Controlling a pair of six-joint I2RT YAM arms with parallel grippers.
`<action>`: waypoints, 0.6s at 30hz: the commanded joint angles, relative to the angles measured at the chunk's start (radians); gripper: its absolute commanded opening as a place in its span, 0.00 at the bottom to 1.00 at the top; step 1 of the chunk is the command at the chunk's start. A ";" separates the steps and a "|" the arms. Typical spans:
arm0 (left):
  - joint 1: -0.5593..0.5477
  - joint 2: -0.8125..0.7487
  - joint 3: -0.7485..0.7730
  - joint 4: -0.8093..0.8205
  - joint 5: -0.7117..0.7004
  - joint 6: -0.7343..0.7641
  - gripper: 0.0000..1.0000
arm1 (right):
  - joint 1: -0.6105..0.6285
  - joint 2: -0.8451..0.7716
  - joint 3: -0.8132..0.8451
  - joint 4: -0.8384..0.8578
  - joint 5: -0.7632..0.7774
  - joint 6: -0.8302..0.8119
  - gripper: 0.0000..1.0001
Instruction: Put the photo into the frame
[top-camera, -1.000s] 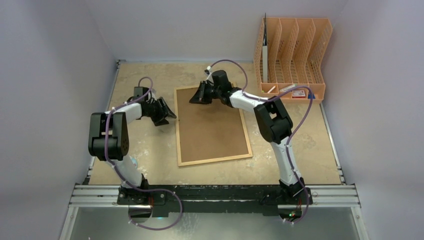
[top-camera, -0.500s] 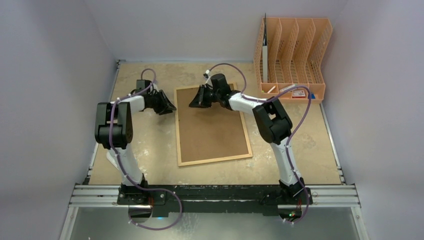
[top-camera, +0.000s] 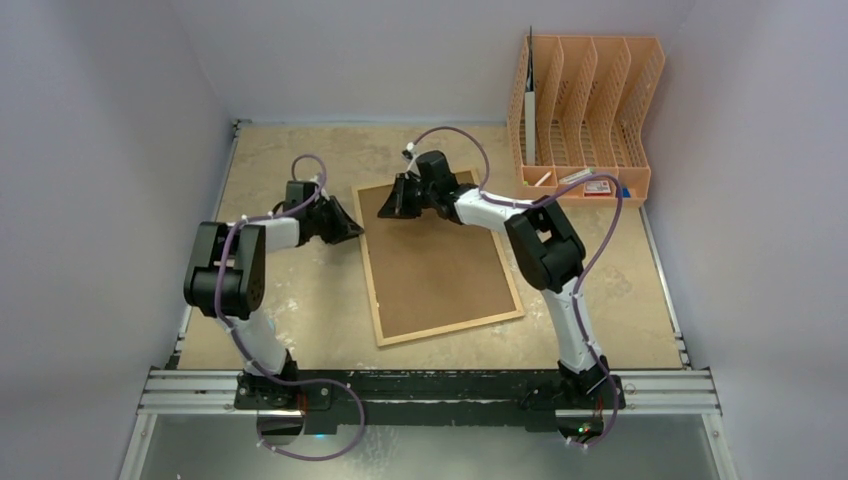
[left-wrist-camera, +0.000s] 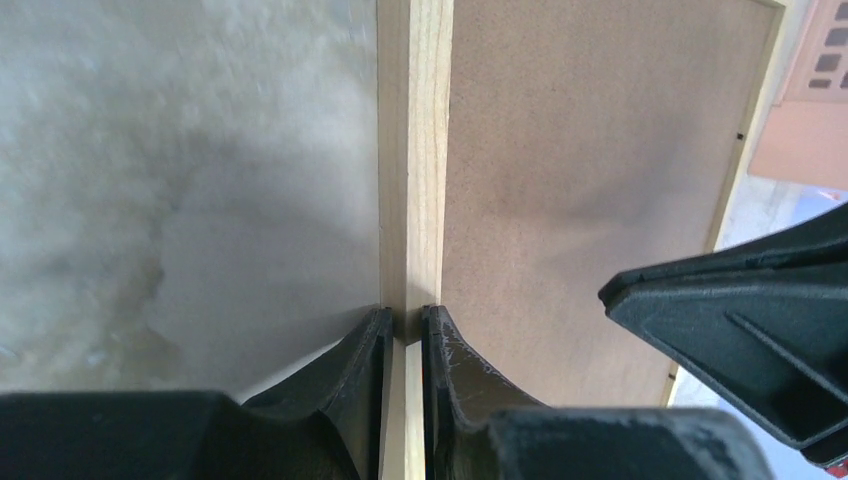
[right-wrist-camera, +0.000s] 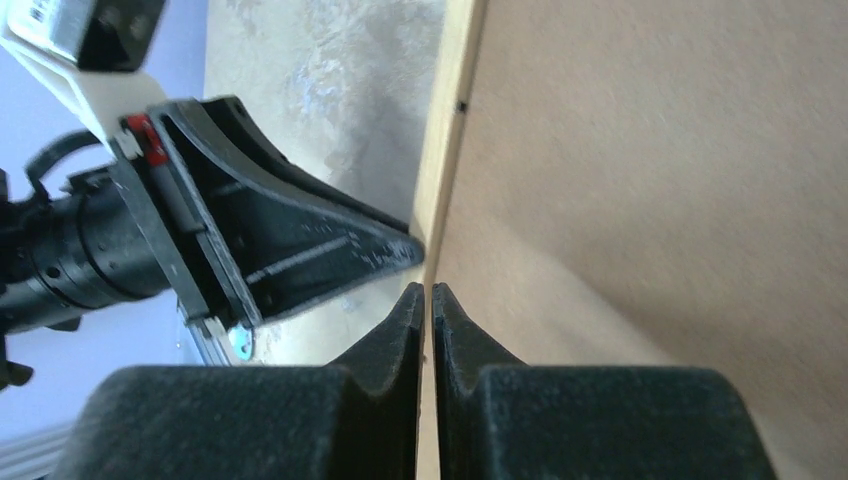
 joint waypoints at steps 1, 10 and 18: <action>-0.054 0.021 -0.195 -0.173 0.025 -0.021 0.09 | 0.030 -0.056 -0.002 0.053 -0.016 -0.032 0.09; -0.070 -0.126 -0.401 -0.051 0.052 -0.119 0.09 | 0.034 0.065 0.081 0.150 -0.185 0.069 0.16; -0.068 -0.155 -0.412 -0.074 -0.007 -0.123 0.10 | 0.036 0.139 0.143 0.059 -0.229 0.058 0.14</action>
